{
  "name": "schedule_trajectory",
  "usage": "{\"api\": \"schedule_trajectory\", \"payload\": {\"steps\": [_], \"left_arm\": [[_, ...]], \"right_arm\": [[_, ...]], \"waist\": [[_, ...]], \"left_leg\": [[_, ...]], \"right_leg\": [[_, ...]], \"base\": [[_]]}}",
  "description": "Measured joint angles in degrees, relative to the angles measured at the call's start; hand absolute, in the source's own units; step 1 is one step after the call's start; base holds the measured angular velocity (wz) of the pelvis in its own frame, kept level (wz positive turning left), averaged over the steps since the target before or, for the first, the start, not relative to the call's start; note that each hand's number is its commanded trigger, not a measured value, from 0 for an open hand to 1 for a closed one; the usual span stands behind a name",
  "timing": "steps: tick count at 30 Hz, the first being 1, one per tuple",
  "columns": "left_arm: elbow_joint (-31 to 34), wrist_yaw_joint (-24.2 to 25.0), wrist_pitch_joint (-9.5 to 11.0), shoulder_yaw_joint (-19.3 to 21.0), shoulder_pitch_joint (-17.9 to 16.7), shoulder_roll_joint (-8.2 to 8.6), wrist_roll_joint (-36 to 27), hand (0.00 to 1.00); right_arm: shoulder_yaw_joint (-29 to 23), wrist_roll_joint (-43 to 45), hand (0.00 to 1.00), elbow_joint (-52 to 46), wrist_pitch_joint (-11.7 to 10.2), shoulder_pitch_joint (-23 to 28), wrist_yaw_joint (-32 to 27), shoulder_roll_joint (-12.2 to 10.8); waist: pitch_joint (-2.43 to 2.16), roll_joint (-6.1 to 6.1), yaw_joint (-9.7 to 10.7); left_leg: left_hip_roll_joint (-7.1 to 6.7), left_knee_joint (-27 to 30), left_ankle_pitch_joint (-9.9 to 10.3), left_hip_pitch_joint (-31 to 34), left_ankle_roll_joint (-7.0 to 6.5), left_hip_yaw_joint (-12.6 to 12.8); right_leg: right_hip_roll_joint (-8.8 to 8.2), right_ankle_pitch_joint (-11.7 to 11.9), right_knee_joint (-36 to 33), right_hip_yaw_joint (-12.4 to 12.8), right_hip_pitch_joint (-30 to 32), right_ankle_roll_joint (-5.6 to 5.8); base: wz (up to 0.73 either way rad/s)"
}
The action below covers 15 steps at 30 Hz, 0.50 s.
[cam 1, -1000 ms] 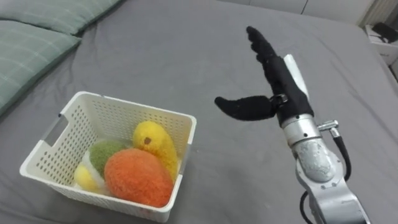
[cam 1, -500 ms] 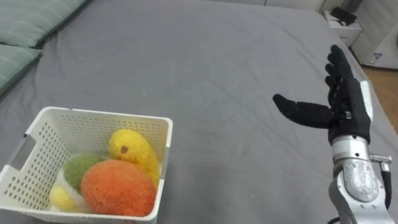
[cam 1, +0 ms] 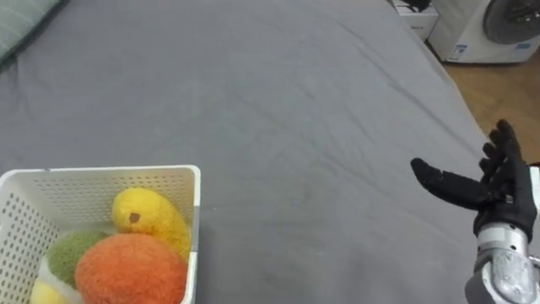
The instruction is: Collect toys from the bed
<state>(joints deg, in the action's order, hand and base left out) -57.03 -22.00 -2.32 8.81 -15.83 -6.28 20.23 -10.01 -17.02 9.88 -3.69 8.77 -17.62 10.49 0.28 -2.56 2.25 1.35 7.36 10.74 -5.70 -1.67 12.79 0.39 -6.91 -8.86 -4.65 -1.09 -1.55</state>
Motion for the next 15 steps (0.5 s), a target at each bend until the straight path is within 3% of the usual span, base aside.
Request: {"api": "schedule_trajectory", "payload": {"steps": [9,14,15], "left_arm": [[-0.27,-0.45,-0.11,1.92,-0.69,0.43,-2.44,0.0],[-0.46,-0.09,0.41,3.98,-1.55,0.89,-2.88,0.0],[-0.46,-0.01,0.41,4.08,-1.68,0.89,-3.22,0.0]], "right_arm": [[-3.07,-22.16,0.0,22.95,-0.48,2.6,-0.95,-1.44],[-7.69,-27.95,0.0,39.84,-0.52,5.55,0.26,-3.14],[-8.07,-28.24,0.0,41.49,-0.51,5.84,0.31,-3.17]], "waist": [[-0.07,0.17,1.51],[-0.29,0.5,2.57],[-0.15,0.21,2.65]], "left_leg": [[0.35,0.06,0.48,-0.06,0.35,0.76],[0.18,0.07,0.64,-0.32,0.58,0.67],[0.16,0.05,0.66,-0.51,0.6,0.68]], "right_leg": [[0.66,-0.02,0.22,0.83,0.01,-0.14],[0.71,-0.23,0.21,1.1,-0.85,-0.33],[0.71,-0.33,0.16,1.1,-1.01,-0.36]], "base": [[-0.05],[-0.01],[0.0]]}}
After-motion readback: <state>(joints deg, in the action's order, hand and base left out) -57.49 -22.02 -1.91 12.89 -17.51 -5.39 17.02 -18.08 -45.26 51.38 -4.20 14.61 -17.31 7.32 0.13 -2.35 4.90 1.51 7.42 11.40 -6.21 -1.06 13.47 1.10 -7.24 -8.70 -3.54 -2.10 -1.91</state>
